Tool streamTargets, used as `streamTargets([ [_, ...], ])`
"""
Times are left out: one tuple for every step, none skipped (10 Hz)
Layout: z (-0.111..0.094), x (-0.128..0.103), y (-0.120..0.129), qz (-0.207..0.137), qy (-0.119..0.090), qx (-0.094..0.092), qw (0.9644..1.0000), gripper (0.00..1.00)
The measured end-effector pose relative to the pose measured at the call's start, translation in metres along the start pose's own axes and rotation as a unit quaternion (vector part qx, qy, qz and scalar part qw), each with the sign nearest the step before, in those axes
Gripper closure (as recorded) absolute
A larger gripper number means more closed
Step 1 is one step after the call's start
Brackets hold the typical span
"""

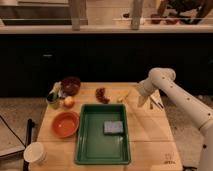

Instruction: Place banana in red bowl

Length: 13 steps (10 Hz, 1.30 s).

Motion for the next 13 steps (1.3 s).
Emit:
streamTargets([
  [0.002,-0.005,0.0,-0.017,-0.003,-0.004,0.9998,0.2],
  [0.003,-0.008,-0.001,-0.022,-0.005,-0.005,0.9997,0.2],
  [0.007,-0.012,-0.003,-0.025,-0.008,-0.005,0.9996,0.2],
  [0.01,-0.016,-0.005,-0.028,-0.01,-0.006,0.9995,0.2],
  [0.013,-0.018,-0.007,-0.031,-0.013,-0.007,0.9994,0.2],
  [0.015,-0.019,-0.008,-0.031,-0.014,-0.007,0.9994,0.2],
  [0.017,-0.019,-0.008,-0.031,-0.016,-0.008,0.9994,0.2],
  [0.021,-0.023,-0.009,-0.033,-0.018,-0.01,0.9992,0.2],
  [0.024,-0.026,-0.011,-0.036,-0.02,-0.013,0.9991,0.2],
  [0.028,-0.03,-0.012,-0.04,-0.021,-0.016,0.9988,0.2],
  [0.031,-0.032,-0.012,-0.045,-0.021,-0.022,0.9985,0.2],
  [0.032,-0.033,-0.012,-0.048,-0.02,-0.026,0.9983,0.2],
  [0.034,-0.036,-0.013,-0.053,-0.019,-0.03,0.998,0.2],
])
